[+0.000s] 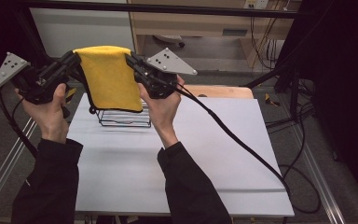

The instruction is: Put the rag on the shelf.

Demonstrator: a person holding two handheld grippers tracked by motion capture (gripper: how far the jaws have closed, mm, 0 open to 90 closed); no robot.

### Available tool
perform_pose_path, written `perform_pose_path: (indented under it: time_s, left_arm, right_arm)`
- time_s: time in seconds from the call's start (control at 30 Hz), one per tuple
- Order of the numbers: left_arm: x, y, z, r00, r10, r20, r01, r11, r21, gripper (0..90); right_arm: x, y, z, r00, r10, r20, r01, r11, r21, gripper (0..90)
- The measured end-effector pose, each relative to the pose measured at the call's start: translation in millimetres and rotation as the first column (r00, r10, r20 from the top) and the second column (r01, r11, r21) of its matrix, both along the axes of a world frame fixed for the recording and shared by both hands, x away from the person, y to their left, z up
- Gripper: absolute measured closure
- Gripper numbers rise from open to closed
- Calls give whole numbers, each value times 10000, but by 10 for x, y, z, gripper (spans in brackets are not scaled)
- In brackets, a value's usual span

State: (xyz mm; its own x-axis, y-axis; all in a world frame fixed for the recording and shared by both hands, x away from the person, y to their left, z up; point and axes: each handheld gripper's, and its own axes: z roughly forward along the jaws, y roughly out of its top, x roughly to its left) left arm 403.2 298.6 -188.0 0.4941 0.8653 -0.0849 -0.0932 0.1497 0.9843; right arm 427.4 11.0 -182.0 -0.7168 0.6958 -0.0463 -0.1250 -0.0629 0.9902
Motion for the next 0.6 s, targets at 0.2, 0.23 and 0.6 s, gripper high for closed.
perform_pose_path:
  time_s: [0.2, 0.23, 0.6]
  left_arm:
    - [43, 40, 89, 9999, 108, 57, -108, 9999, 13, 792]
    - [50, 44, 100, 9999, 90, 91, -89, 9999, -51, 792]
    - [136, 69, 245, 9994, 93, 348, -89, 9999, -117, 792]
  right_arm:
    - [45, 59, 62, 9999, 7, 148, -9, 9999, 137, 850]
    - [55, 64, 73, 9998, 38, 192, -41, 9999, 154, 850]
    - [129, 104, 236, 9990, -63, 448, 52, 9997, 256, 850]
